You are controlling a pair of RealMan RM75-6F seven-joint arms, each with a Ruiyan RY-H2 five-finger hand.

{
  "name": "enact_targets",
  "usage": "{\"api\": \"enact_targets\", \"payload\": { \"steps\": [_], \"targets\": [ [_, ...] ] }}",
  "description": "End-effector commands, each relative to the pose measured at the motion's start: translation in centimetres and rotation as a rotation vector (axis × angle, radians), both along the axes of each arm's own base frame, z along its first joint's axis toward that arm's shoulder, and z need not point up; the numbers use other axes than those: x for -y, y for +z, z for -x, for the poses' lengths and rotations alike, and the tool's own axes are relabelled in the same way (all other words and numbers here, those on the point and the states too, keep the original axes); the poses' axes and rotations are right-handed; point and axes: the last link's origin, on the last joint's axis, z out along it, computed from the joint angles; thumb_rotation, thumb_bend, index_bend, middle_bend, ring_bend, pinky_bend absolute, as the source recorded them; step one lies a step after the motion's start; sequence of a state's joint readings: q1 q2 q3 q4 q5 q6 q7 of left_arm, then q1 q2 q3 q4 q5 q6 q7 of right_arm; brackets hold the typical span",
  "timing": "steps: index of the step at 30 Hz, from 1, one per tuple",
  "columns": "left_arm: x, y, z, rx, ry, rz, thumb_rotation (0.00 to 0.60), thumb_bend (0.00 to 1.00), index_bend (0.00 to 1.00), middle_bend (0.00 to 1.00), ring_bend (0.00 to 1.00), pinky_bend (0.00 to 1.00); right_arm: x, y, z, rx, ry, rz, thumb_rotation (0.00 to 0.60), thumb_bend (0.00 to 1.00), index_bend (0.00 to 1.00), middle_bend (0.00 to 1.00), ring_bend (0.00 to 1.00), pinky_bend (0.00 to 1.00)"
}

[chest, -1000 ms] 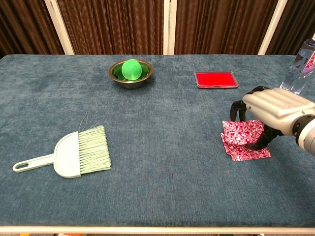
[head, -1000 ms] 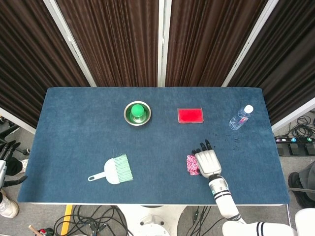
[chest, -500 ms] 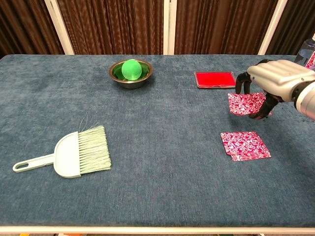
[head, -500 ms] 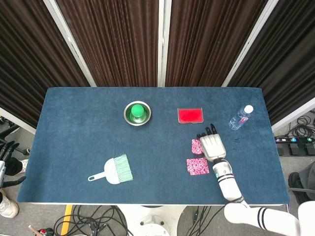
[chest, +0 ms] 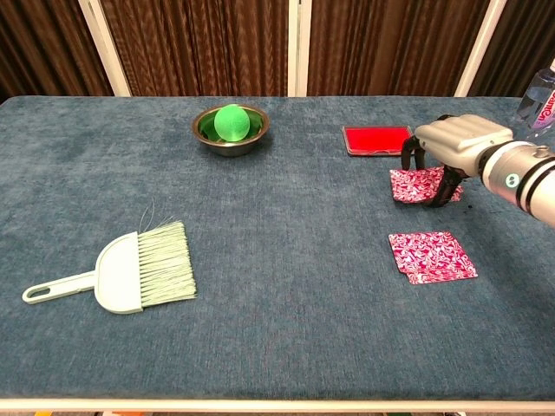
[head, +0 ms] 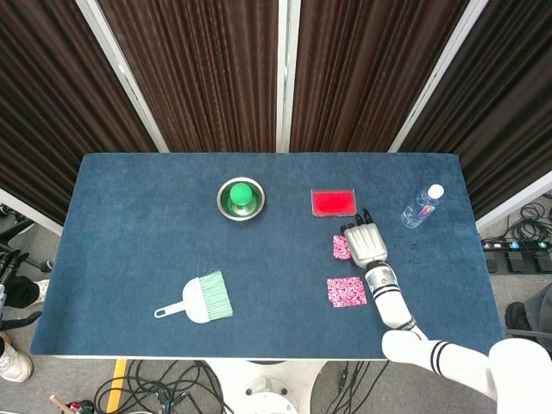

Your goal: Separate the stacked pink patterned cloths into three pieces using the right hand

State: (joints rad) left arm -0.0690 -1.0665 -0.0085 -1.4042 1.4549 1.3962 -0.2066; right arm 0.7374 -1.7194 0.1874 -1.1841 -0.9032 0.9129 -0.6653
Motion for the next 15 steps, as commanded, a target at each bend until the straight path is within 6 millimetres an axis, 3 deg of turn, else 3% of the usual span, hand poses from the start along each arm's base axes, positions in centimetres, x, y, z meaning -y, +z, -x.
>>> {"api": "enact_targets", "payload": {
  "steps": [1, 8, 15],
  "targets": [
    [0.07, 0.09, 0.12, 0.0, 0.004, -0.001, 0.6, 0.0, 0.09, 0.05, 0.04, 0.18, 0.02, -0.35, -0.04, 0.003, -0.001, -0.017, 0.6, 0.14, 0.45, 0.38, 0.13, 0.0],
    [0.18, 0.05, 0.37, 0.001, 0.009, 0.002, 0.6, 0.0, 0.09, 0.05, 0.04, 0.18, 0.05, -0.12, 0.32, -0.009, -0.014, -0.048, 0.6, 0.1, 0.28, 0.28, 0.06, 0.0],
    [0.22, 0.04, 0.39, -0.001, 0.008, -0.001, 0.6, 0.0, 0.09, 0.05, 0.04, 0.18, -0.08, 0.55, -0.11, 0.017, -0.008, -0.035, 0.6, 0.1, 0.23, 0.23, 0.03, 0.0]
  ]
}}
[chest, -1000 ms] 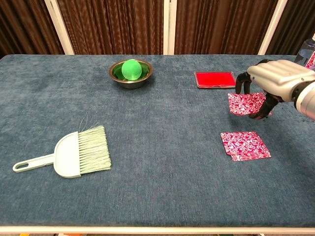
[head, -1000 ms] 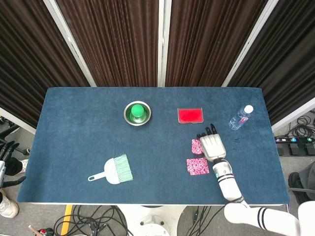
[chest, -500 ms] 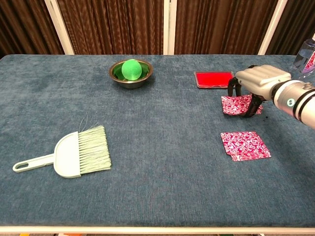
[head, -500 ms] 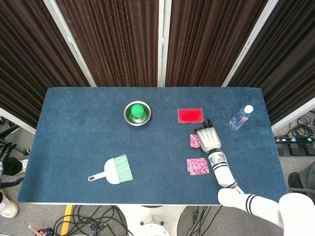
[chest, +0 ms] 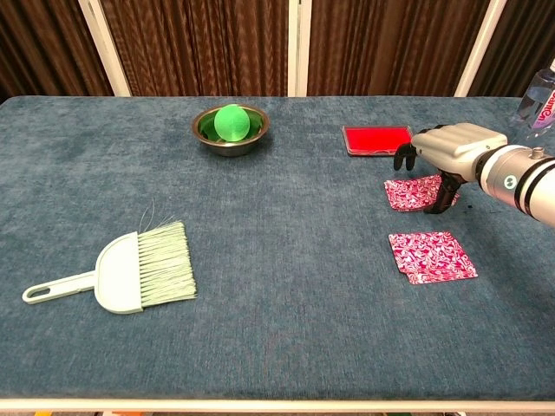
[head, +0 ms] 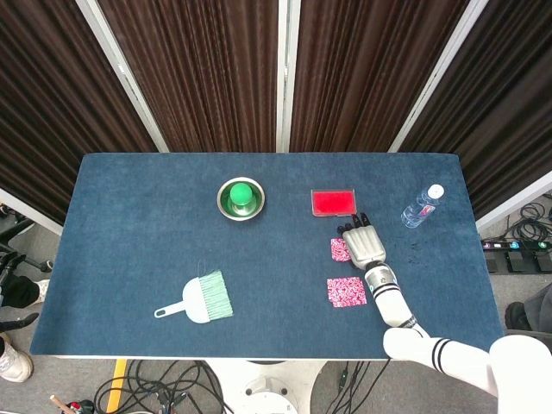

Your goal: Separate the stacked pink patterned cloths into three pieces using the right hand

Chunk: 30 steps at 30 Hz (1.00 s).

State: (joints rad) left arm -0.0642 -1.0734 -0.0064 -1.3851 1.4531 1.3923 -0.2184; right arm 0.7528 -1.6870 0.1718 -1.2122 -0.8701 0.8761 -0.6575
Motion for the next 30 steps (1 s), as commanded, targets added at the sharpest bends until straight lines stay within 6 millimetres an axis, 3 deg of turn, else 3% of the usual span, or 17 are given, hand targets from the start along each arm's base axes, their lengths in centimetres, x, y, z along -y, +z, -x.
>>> {"api": "enact_targets", "payload": {
  "steps": [1, 7, 13, 21, 30],
  "targets": [
    [0.0, 0.1, -0.1, -0.001, -0.004, -0.003, 0.6, 0.0, 0.09, 0.05, 0.04, 0.18, -0.2, 0.5, -0.4, 0.022, 0.012, 0.012, 0.6, 0.1, 0.23, 0.23, 0.03, 0.0],
    [-0.2, 0.1, -0.6, -0.001, -0.019, -0.004, 0.6, 0.0, 0.09, 0.05, 0.04, 0.18, -1.6, 2.4, -1.6, 0.056, 0.066, 0.031, 0.6, 0.1, 0.23, 0.25, 0.04, 0.0],
    [-0.3, -0.2, -0.9, 0.001, -0.025, 0.002, 0.6, 0.0, 0.09, 0.05, 0.04, 0.18, -4.7, 3.3, -1.7, 0.062, 0.069, -0.038, 0.6, 0.1, 0.27, 0.28, 0.05, 0.0],
    [-0.3, -0.3, -1.0, 0.001, -0.027, 0.005, 0.6, 0.0, 0.09, 0.05, 0.04, 0.18, -8.3, 3.1, -0.7, 0.035, 0.068, -0.08, 0.6, 0.1, 0.28, 0.29, 0.05, 0.0],
    [-0.2, -0.4, -0.9, 0.001, -0.024, 0.012, 0.6, 0.0, 0.09, 0.05, 0.04, 0.18, -9.3, 1.9, 0.2, 0.051, 0.043, -0.132, 0.6, 0.09, 0.28, 0.28, 0.04, 0.0]
  ]
}}
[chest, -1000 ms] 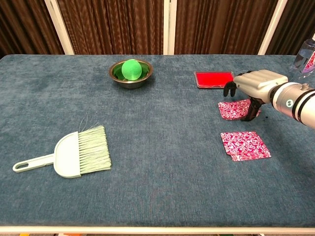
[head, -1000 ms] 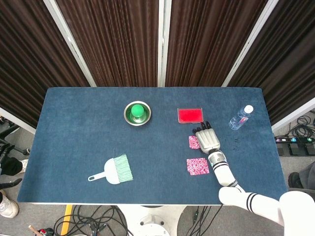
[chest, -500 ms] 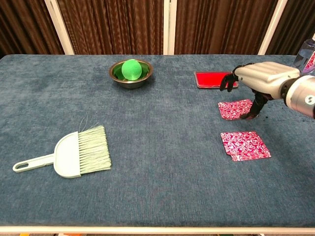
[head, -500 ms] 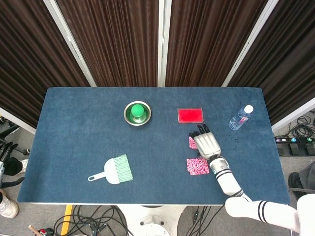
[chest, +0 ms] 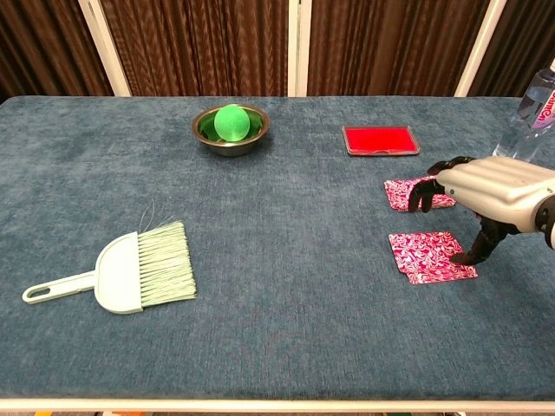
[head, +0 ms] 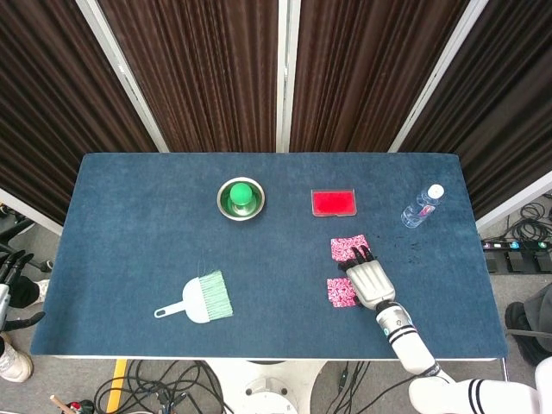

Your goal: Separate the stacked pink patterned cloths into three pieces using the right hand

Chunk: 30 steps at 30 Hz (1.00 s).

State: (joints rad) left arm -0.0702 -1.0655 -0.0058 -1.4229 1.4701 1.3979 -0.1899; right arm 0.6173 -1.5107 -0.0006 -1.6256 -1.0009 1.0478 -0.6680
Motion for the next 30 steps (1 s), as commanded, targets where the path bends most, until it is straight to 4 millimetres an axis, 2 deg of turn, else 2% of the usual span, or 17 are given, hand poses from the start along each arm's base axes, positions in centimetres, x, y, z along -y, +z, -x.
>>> {"api": "enact_targets", "payload": {
  "steps": [1, 19, 30],
  "targets": [
    [0.0, 0.0, 0.0, 0.0, 0.002, 0.0, 0.6, 0.0, 0.09, 0.05, 0.04, 0.18, -0.1, -0.2, 0.2, -0.005, -0.002, -0.021, 0.6, 0.09, 0.27, 0.28, 0.03, 0.0],
    [0.0, 0.2, 0.1, 0.005, -0.002, -0.002, 0.6, 0.0, 0.09, 0.05, 0.04, 0.18, 0.0, -1.4, -0.2, -0.014, -0.008, -0.044, 0.6, 0.09, 0.27, 0.3, 0.04, 0.0],
    [0.0, 0.2, 0.1, 0.007, 0.002, -0.002, 0.6, 0.0, 0.09, 0.05, 0.04, 0.18, -0.1, -1.3, -0.3, -0.018, -0.003, -0.032, 0.6, 0.1, 0.36, 0.37, 0.07, 0.0]
  ]
}}
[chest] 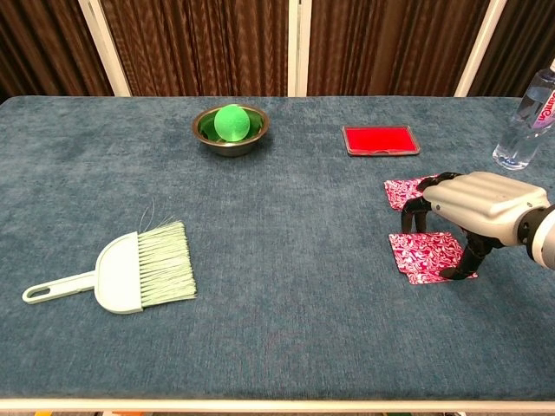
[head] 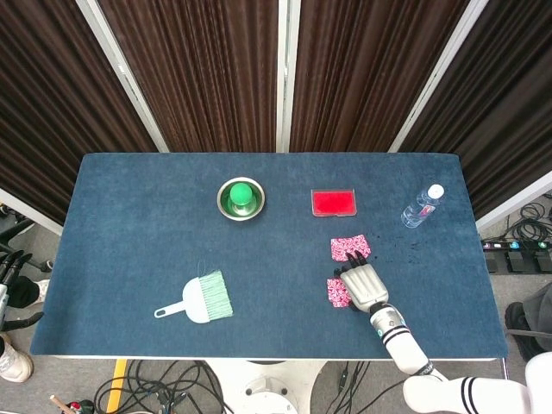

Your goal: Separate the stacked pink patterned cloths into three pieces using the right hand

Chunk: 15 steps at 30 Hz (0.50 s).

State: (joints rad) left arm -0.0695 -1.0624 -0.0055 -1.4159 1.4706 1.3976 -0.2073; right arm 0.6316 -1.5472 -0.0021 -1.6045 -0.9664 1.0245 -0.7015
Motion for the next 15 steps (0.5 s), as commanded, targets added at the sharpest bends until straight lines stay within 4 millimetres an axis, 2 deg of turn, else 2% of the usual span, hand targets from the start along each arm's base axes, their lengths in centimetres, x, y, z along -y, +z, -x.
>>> {"api": "enact_targets", "payload": {
  "steps": [1, 15],
  "targets": [
    [0.0, 0.01, 0.01, 0.0, 0.001, 0.0, 0.6, 0.0, 0.09, 0.05, 0.04, 0.18, -0.04, -0.02, -0.02, -0.001, 0.001, 0.0, 0.6, 0.1, 0.37, 0.38, 0.07, 0.0],
    [0.0, -0.01, 0.17, 0.006, 0.006, 0.0, 0.6, 0.0, 0.09, 0.05, 0.04, 0.18, 0.0, -0.22, -0.15, -0.005, 0.007, 0.012, 0.6, 0.12, 0.43, 0.44, 0.12, 0.0]
  ]
}}
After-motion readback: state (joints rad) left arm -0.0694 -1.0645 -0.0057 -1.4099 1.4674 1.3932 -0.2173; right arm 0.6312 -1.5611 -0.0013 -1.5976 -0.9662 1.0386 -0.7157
